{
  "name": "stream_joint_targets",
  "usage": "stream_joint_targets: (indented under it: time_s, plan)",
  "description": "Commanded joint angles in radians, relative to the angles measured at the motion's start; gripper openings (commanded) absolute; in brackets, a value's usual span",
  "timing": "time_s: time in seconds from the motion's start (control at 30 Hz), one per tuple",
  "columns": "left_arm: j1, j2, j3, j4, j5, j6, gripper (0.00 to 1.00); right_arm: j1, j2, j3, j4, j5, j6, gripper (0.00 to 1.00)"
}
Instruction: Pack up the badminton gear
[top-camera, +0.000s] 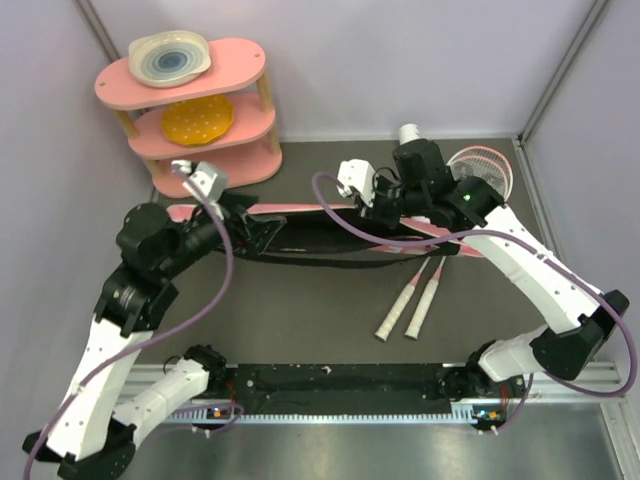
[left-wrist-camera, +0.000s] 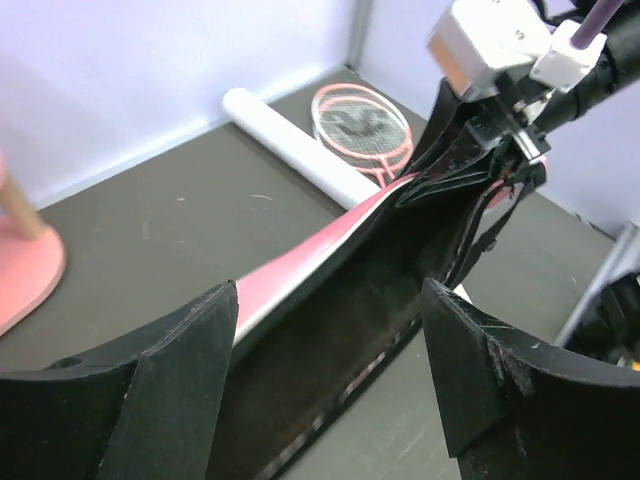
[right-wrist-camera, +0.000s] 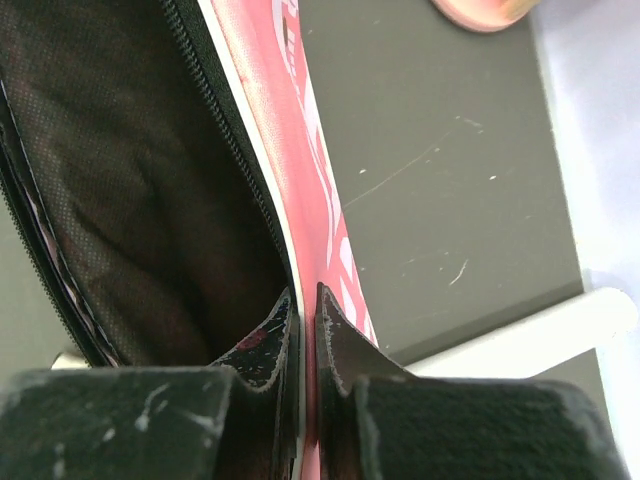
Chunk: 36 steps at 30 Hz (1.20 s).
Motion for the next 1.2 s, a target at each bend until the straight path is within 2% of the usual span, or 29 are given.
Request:
stream_joint_targets:
  time_s: [0.0,0.1,0.17,0.37,0.53,0.6,0.77,0.83,0.97,1.0,1.03,1.07,1.1,1.13,1.17]
  plan:
    - [-0.003,0.138,0.124,-0.009,0.344,0.14,0.78,-0.008,-0.083,-0.028,-0.067,-0.081,-0.057,0.0]
    - [-0.006,0.298,0.231,-0.109,0.464,0.218,0.8,-0.006,-0.127,-0.056,-0.075,-0.093,-0.069,0.0]
    - [-0.014,0.389,0.247,-0.148,0.584,0.258,0.81,-0.006,-0.146,-0.067,-0.079,-0.094,-0.078,0.0]
    - [-0.123,0.551,0.267,-0.16,0.595,0.364,0.81,-0.008,-0.183,-0.085,-0.081,-0.116,-0.089,0.0]
    - [-0.16,0.617,0.272,-0.099,0.638,0.356,0.79,-0.008,-0.199,-0.088,-0.076,-0.136,-0.095,0.0]
    - [-0.192,0.638,0.287,-0.094,0.596,0.356,0.79,-0.005,-0.2,-0.085,-0.072,-0.144,-0.095,0.0]
    - [-0.23,0.707,0.305,-0.068,0.46,0.332,0.63,0.031,-0.193,-0.08,-0.061,-0.119,-0.089,0.0]
    - [-0.237,0.712,0.302,-0.031,0.353,0.317,0.58,0.048,-0.19,-0.085,-0.053,-0.107,-0.083,0.0]
    - [-0.255,0.711,0.278,0.027,0.247,0.306,0.37,0.068,-0.19,-0.091,-0.033,-0.07,-0.043,0.0]
    - [-0.258,0.711,0.278,0.03,0.23,0.304,0.25,0.068,-0.195,-0.102,-0.018,-0.056,-0.025,0.01]
    - [-0.26,0.711,0.278,0.036,0.173,0.297,0.18,0.068,-0.202,-0.114,0.029,-0.039,0.024,0.04]
    - [-0.263,0.708,0.267,0.045,0.138,0.284,0.04,0.068,-0.209,-0.132,0.066,0.015,0.056,0.21]
    - [-0.264,0.703,0.256,0.062,0.087,0.248,0.0,0.066,-0.221,-0.183,0.104,0.048,0.087,0.33]
    - [-0.266,0.688,0.246,0.088,0.003,0.229,0.0,0.066,-0.248,-0.212,0.191,0.088,0.159,0.45]
    - [-0.266,0.677,0.215,0.107,-0.06,0.211,0.0,0.068,-0.267,-0.278,0.241,0.185,0.202,0.66]
